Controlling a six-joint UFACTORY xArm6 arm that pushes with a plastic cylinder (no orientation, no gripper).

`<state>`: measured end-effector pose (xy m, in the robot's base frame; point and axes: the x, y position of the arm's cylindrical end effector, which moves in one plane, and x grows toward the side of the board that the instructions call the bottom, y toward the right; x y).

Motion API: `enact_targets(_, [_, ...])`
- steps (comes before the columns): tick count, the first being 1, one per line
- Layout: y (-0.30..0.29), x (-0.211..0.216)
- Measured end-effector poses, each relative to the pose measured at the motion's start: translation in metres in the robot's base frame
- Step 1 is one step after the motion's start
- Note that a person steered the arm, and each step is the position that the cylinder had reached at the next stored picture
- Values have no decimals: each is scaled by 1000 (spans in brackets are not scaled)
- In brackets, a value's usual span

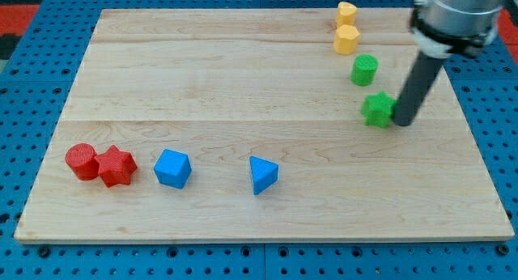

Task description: Place the blue triangle at the bottom side of the green star

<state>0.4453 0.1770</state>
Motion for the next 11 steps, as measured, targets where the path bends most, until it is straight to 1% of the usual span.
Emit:
enact_targets(1, [-9,4])
enact_targets(2, [-1,72])
enact_targets(3, [-21,166])
enact_targets(4, [-40,173])
enact_targets(5, [-144,162])
enact_targets(6, [-224,146])
enact_targets(7, [-215,110])
enact_targets(8, [-185,92])
enact_targets(11, [-65,60])
